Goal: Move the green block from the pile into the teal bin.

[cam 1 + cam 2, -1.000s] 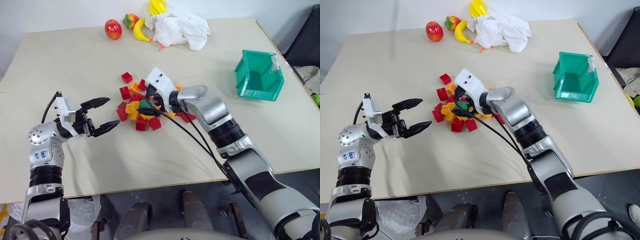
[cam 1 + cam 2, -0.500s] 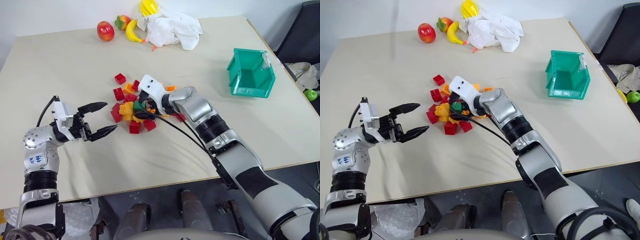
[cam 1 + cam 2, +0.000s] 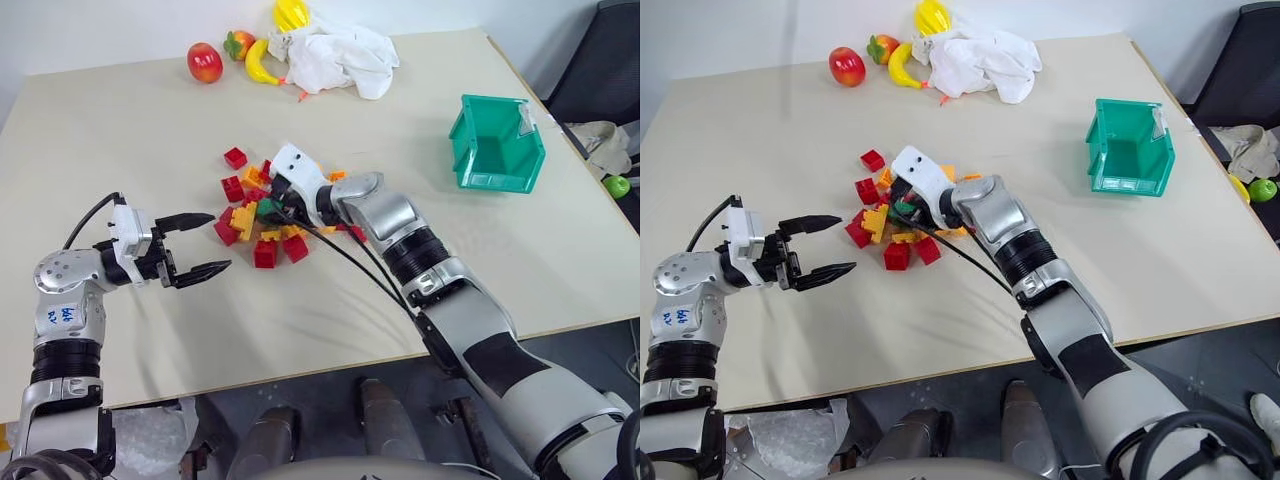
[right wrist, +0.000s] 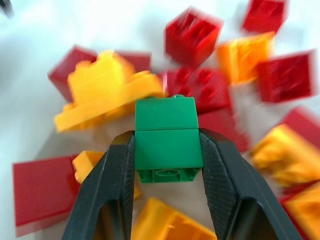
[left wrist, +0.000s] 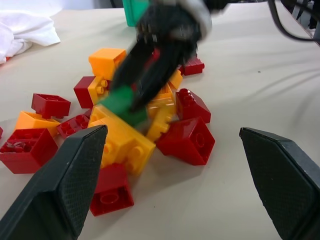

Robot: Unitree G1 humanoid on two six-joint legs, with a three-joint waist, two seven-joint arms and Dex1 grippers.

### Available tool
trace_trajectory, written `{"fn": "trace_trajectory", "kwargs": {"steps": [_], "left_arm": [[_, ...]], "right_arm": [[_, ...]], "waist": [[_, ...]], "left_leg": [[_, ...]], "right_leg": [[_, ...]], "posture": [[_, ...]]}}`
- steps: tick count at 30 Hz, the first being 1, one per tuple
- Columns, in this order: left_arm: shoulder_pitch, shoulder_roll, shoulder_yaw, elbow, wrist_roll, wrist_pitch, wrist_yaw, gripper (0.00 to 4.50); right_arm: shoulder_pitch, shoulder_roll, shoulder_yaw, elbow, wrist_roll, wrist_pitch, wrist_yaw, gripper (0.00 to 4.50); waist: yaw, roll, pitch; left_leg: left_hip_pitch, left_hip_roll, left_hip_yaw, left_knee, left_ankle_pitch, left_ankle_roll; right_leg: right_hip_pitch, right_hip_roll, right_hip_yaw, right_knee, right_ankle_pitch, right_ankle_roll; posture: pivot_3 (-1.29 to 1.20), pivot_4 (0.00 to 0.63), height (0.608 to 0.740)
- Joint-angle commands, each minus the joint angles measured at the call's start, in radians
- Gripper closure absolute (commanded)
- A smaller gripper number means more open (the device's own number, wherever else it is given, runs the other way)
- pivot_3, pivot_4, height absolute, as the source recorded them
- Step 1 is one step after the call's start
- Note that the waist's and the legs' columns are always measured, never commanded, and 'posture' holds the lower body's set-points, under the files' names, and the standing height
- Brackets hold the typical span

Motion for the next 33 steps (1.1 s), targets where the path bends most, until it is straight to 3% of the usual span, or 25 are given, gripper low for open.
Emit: {"fn": "trace_trajectory", "kwargs": {"steps": [1,7,14,19,28,33], "left_arm": [[-0.023,0.008,-0.009,-0.031,0.012,0.003,0.016,0.0],[-0.063,-0.048,-0.056,-0.084,0.042,0.028,0.111,0.0],[-0.096,-0.132,-0.104,-0.158,0.064,0.148,0.259,0.0],[-0.148,-0.216,-0.161,-0.235,0.078,0.283,0.368,0.0],[-0.287,-0.331,-0.279,-0.2,0.17,0.367,0.47,0.0],[-0.317,-0.364,-0.28,-0.166,0.18,0.362,0.49,0.0]], "right_arm": [[0.028,-0.063,-0.047,-0.229,0.04,0.059,0.027,3.04],[0.132,-0.314,-0.151,-0.617,0.089,0.191,0.064,3.04],[0.206,-0.59,-0.21,-0.668,0.033,0.199,0.031,3.04],[0.182,-0.759,-0.241,-0.378,-0.057,0.035,-0.043,3.04],[-0.01,-0.731,-0.235,0.249,-0.126,-0.326,-0.19,3.04],[-0.088,-0.706,-0.238,0.474,-0.143,-0.46,-0.22,1.36]], "waist": [[0.002,0.0,0.0],[0.03,0.0,0.0],[0.054,-0.001,0.0],[0.064,0.0,0.0],[0.055,-0.001,0.0],[0.054,-0.001,0.0]], "left_leg": [[0.0,0.0,0.0,0.0,0.0,0.0],[-0.001,-0.001,0.001,0.001,0.0,0.0],[0.0,0.001,0.007,0.001,0.0,0.001],[0.0,0.0,0.01,0.001,0.0,0.001],[0.0,0.001,0.017,0.0,0.0,0.002],[0.0,0.001,0.018,-0.001,0.0,0.002]], "right_leg": [[0.0,0.0,0.0,0.0,0.0,0.0],[0.0,-0.001,0.0,0.0,0.0,0.0],[-0.001,0.0,0.002,-0.001,0.0,0.0],[-0.001,-0.001,0.004,-0.001,0.001,0.002],[-0.002,0.0,0.008,-0.004,0.002,0.004],[-0.003,0.001,0.011,-0.005,0.003,0.005]], "posture": [[0.0,0.15,0.74],[0.0,0.15,0.74],[0.0,0.15,0.74],[0.0,0.15,0.74],[0.0,0.15,0.74],[0.0,0.15,0.74]]}}
